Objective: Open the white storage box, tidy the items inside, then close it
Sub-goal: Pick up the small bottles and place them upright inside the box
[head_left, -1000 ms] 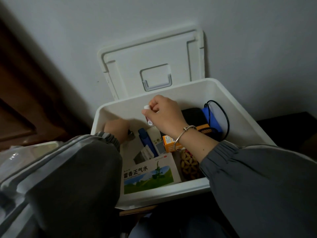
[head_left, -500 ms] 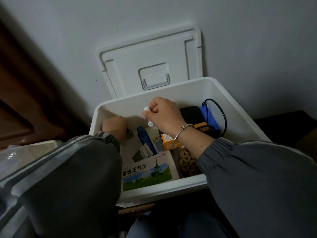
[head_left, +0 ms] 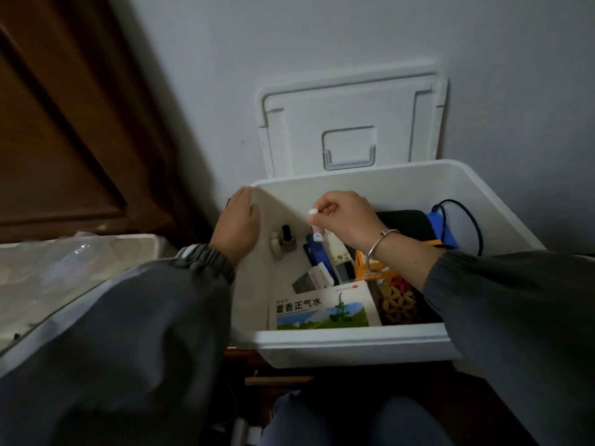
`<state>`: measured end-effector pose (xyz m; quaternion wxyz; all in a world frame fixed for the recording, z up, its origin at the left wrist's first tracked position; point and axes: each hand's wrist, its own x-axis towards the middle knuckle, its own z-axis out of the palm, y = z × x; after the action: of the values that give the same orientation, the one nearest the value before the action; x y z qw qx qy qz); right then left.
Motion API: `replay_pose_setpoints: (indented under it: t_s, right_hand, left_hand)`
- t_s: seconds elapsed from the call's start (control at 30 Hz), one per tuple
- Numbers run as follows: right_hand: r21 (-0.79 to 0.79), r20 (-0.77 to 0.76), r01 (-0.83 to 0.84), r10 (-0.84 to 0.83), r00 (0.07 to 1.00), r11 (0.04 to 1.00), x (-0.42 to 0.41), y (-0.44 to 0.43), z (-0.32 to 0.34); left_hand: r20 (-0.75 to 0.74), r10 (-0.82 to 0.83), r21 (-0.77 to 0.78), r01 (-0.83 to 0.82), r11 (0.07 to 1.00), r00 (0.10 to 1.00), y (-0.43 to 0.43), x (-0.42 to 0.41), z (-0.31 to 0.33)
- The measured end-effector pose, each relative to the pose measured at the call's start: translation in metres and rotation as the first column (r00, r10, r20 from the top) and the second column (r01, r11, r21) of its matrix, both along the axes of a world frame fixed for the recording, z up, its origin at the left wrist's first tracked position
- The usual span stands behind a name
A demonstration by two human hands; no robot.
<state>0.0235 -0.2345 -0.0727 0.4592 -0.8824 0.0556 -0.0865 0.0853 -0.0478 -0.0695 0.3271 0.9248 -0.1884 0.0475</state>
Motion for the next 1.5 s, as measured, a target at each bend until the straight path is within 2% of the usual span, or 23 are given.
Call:
replay_pose_setpoints:
  t_s: [0.17, 0.3, 0.47, 0.73, 1.07, 1.23, 1.4, 1.5]
  right_hand:
    - [-0.134, -0.053, -0.049, 0.042, 0.998, 0.99, 0.035, 0.02, -0.014]
    - [-0.268, -0.094, -0.085, 0.061, 0.994, 0.96, 0.054, 0.033, -0.034]
    - [-0.445, -0.168, -0.204, 0.142, 0.976, 0.872, 0.064, 0.044, -0.048]
    - [-0.553, -0.204, -0.211, 0.114, 0.972, 0.806, 0.063, 0.047, -0.058]
    - [-0.565, -0.18, -0.186, 0.1, 0.979, 0.804, 0.059, 0.05, -0.061]
    - [-0.52, -0.092, -0.137, 0.105, 0.99, 0.843, 0.054, 0.046, -0.053]
    - [-0.294, 0.039, -0.024, 0.038, 0.999, 0.955, 0.031, 0.019, 0.003]
    - [-0.354, 0.079, 0.017, 0.012, 0.997, 0.935, -0.005, -0.027, 0.042]
  left_hand:
    - [-0.106, 0.095, -0.123, -0.108, 0.987, 0.99, 0.003, -0.002, -0.003]
    - [-0.092, 0.095, -0.121, -0.105, 0.987, 0.991, 0.004, 0.001, -0.008]
    - [-0.036, 0.09, -0.135, -0.094, 0.986, 0.995, 0.004, 0.004, -0.01]
    - [-0.032, 0.096, -0.131, -0.1, 0.986, 0.995, 0.003, 0.004, -0.01]
    - [-0.045, 0.072, -0.168, -0.079, 0.983, 0.996, 0.003, 0.002, -0.007]
    - [-0.063, 0.077, -0.158, -0.087, 0.984, 0.995, 0.003, 0.002, -0.008]
    - [-0.085, 0.108, -0.118, -0.118, 0.986, 0.99, 0.005, -0.001, -0.006]
    - [-0.061, 0.101, -0.06, -0.105, 0.993, 0.993, 0.008, -0.012, -0.001]
